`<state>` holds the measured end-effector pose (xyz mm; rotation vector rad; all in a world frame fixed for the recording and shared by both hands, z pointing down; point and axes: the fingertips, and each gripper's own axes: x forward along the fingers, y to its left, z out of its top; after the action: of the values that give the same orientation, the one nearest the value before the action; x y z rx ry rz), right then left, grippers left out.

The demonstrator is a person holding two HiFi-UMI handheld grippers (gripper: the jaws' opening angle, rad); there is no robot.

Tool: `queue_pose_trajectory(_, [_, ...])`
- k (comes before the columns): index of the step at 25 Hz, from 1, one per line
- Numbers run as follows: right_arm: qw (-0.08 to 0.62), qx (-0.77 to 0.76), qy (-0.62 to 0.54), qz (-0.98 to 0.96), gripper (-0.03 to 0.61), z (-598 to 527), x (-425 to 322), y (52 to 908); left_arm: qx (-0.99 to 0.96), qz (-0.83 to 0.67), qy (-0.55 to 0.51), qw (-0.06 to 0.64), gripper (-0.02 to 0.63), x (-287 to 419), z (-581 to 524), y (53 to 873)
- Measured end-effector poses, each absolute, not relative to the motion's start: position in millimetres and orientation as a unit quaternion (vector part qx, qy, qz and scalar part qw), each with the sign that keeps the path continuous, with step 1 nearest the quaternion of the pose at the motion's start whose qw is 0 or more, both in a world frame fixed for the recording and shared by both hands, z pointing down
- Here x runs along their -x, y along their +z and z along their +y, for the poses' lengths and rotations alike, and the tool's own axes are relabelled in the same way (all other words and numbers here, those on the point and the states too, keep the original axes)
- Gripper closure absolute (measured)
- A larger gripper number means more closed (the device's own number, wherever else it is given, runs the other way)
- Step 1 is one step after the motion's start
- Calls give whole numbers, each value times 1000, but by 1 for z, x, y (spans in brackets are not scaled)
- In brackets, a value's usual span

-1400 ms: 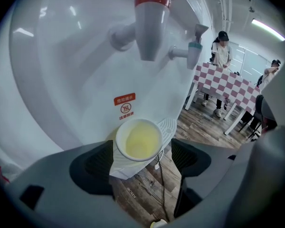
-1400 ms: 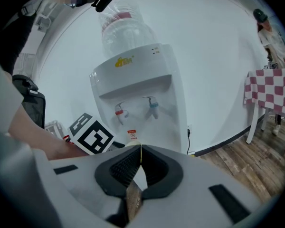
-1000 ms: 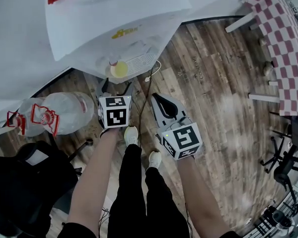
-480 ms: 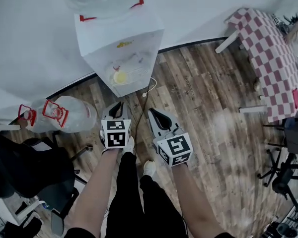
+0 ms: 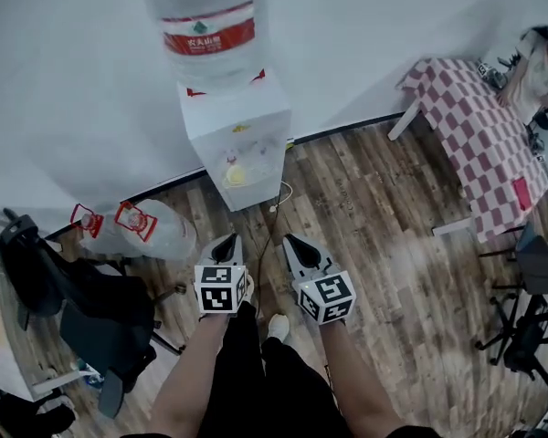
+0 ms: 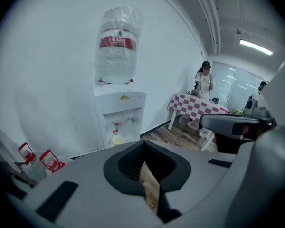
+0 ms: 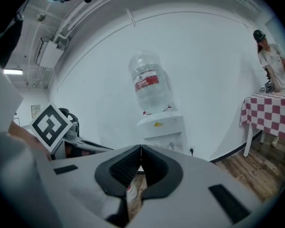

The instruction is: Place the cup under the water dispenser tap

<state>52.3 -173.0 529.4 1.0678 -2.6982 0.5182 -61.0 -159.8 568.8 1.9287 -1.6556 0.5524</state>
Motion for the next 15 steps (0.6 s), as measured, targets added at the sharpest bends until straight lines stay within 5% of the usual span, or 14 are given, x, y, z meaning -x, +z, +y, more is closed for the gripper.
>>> queue_pose_trajectory(15, [77, -370, 163, -912, 557, -87, -81, 458, -765, -592, 160, 197, 600, 51, -76, 453])
